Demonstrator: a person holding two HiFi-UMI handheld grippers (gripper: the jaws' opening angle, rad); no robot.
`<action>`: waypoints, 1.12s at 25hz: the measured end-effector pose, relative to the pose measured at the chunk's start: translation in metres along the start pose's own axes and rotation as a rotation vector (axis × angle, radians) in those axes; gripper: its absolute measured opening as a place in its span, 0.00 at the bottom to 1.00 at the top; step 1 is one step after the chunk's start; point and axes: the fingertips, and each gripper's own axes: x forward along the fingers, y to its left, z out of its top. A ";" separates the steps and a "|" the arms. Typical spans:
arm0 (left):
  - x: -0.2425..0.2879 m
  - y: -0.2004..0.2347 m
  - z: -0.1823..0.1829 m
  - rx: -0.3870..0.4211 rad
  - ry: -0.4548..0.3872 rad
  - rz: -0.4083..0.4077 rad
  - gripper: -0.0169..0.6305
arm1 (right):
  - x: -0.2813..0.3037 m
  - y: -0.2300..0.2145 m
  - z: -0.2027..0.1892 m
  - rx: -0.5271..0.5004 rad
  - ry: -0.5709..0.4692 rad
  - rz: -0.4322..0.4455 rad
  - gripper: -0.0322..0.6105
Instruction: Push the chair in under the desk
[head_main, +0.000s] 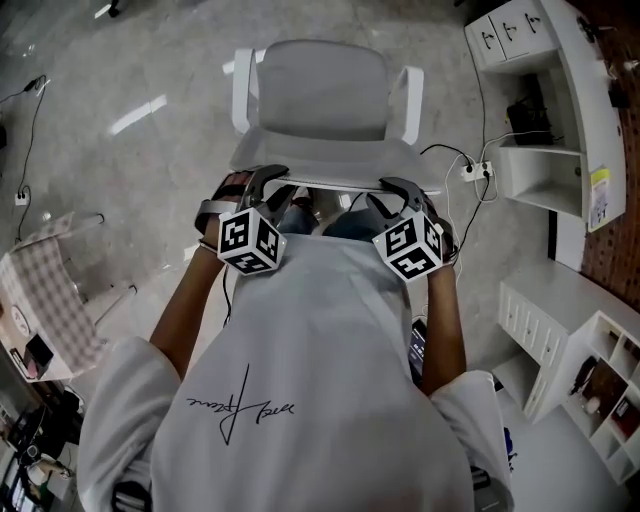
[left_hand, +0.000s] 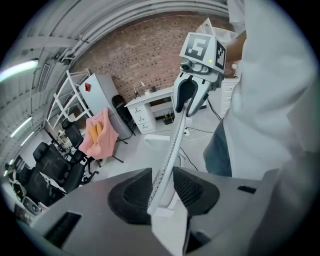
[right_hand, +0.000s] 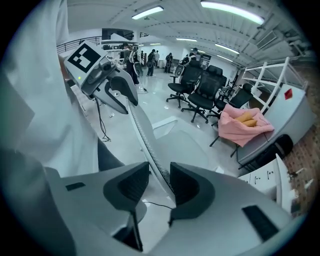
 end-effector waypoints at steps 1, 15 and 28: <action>0.000 0.001 0.000 -0.002 -0.009 -0.006 0.23 | 0.001 0.000 0.000 -0.010 0.008 -0.007 0.28; 0.006 0.003 0.005 -0.010 -0.035 -0.049 0.23 | 0.007 -0.005 -0.006 -0.027 0.021 -0.034 0.29; 0.010 0.011 0.005 -0.051 -0.032 -0.048 0.25 | 0.009 -0.011 -0.003 -0.032 0.013 -0.037 0.28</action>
